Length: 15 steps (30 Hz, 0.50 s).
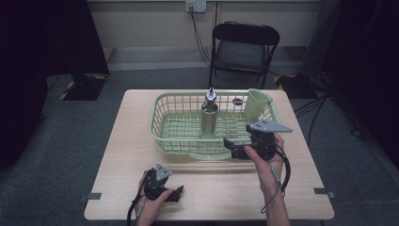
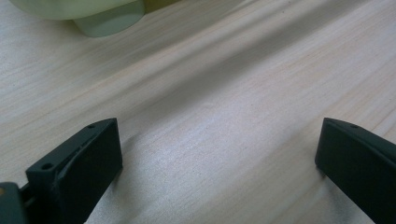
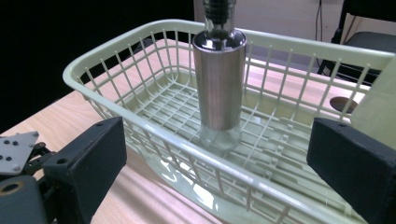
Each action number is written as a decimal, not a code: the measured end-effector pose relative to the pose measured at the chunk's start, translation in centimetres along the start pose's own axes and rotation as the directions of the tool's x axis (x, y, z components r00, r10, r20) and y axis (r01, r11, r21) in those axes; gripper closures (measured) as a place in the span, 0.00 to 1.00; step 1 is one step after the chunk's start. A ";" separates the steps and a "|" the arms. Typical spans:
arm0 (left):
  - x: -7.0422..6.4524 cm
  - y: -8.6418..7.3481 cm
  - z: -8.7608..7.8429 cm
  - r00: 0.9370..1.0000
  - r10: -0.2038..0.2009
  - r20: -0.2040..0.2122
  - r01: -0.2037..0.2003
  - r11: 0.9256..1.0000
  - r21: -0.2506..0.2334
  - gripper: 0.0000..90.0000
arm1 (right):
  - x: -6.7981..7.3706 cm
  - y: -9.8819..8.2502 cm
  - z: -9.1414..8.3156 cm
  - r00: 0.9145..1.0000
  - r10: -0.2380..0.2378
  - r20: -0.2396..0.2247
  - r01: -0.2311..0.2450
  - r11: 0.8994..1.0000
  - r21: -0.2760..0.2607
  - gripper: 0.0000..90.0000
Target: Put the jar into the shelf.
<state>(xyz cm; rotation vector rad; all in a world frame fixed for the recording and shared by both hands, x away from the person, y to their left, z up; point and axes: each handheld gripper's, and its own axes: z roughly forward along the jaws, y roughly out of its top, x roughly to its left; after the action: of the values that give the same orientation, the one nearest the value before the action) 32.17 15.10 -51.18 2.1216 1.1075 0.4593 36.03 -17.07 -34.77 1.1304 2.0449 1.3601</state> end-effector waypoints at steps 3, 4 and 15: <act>0.0 0.0 0.0 1.000 0.002 0.000 -0.002 1.000 0.000 0.00 | 0.1 -0.7 -0.3 1.000 0.009 0.005 -0.009 1.000 -0.005 0.04; 0.0 0.0 0.0 1.000 0.002 0.000 -0.002 1.000 0.000 0.00 | 0.1 -1.0 -0.4 1.000 0.009 0.013 -0.009 1.000 -0.005 0.04; 0.0 0.0 0.0 1.000 0.002 0.000 -0.002 1.000 0.000 0.00 | 0.3 -4.1 -0.4 0.997 0.012 0.073 -0.013 1.000 0.011 0.04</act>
<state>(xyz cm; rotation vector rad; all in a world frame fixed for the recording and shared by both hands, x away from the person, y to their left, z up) 32.18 15.11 -51.18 2.1229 1.1063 0.4602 33.94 -17.80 -38.25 1.1823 2.0000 1.2953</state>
